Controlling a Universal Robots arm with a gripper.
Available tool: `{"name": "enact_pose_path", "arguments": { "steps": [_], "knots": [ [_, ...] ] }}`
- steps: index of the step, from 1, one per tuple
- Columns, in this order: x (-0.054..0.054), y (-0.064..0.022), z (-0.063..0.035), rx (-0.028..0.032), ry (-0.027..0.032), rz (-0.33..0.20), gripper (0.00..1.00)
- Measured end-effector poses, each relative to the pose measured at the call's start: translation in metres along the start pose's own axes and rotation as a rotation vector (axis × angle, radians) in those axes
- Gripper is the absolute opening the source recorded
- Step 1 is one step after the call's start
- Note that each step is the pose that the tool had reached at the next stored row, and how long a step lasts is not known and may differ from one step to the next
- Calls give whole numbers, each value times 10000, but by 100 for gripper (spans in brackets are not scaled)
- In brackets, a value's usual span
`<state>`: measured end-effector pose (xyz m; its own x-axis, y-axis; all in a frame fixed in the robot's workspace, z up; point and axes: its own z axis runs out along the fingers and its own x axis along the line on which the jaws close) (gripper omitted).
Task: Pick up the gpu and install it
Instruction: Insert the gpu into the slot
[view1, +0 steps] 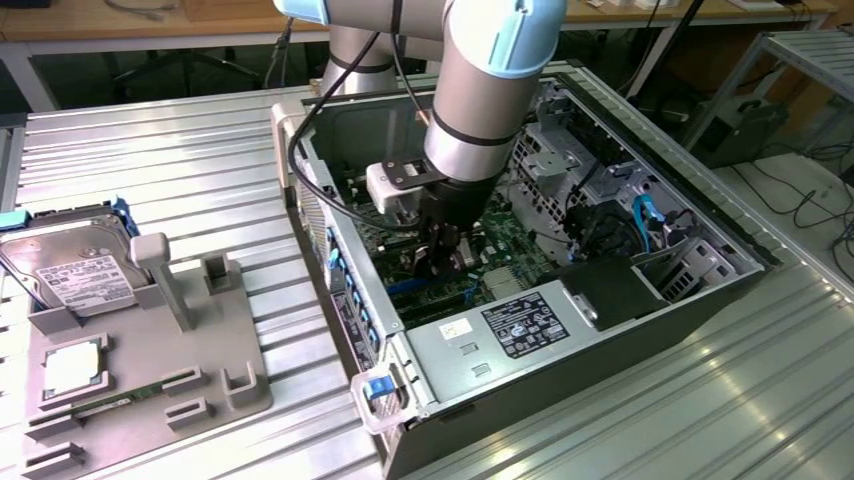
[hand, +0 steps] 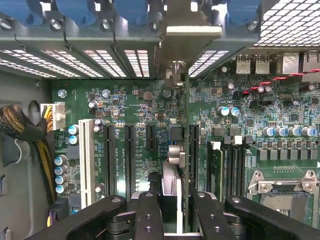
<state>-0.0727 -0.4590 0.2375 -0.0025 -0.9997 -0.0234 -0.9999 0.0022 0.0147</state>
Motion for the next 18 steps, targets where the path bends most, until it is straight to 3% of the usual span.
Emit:
{"name": "enact_pose_path", "arguments": {
  "steps": [18],
  "knots": [
    [3, 5, 74, -3, 9, 7, 28]
  ]
}}
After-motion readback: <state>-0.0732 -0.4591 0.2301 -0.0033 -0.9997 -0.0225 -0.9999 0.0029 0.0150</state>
